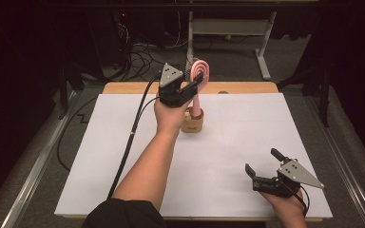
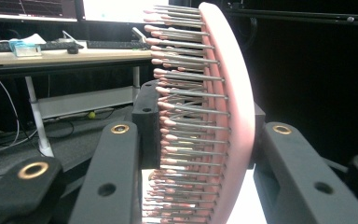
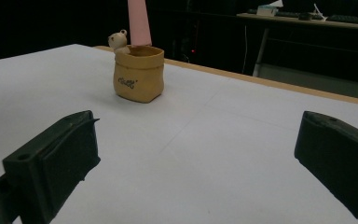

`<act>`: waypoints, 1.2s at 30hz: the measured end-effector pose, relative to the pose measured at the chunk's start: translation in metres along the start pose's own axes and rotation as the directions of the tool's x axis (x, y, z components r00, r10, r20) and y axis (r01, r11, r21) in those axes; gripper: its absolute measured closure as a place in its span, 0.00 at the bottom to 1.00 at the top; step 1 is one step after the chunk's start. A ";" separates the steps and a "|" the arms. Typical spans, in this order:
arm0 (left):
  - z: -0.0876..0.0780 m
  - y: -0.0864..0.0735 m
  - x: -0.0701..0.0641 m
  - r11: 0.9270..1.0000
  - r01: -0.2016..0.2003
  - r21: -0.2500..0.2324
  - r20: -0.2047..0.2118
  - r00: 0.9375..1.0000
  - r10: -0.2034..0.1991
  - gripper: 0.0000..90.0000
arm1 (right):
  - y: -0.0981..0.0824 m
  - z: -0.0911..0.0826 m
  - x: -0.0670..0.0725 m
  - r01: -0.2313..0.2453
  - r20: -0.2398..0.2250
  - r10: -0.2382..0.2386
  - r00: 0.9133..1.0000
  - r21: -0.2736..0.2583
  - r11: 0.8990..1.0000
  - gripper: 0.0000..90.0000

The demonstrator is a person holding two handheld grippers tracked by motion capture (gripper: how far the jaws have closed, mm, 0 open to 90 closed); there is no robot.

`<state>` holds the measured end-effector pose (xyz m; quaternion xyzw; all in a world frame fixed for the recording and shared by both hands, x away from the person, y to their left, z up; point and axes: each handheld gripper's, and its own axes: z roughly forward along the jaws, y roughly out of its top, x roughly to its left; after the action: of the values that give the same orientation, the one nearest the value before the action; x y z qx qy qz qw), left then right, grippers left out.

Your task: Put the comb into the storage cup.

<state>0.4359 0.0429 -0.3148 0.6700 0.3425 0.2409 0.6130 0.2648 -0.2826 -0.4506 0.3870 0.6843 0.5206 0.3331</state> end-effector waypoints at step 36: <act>0.018 -0.039 0.006 0.997 0.047 0.054 -0.030 0.998 -0.046 0.71 | 0.000 0.000 -0.001 -0.001 -0.004 0.001 1.000 -0.005 1.000 0.00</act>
<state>0.4462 0.0361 -0.3557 0.6748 0.3733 0.2269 0.5949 0.2651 -0.2833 -0.4507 0.3856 0.6834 0.5233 0.3324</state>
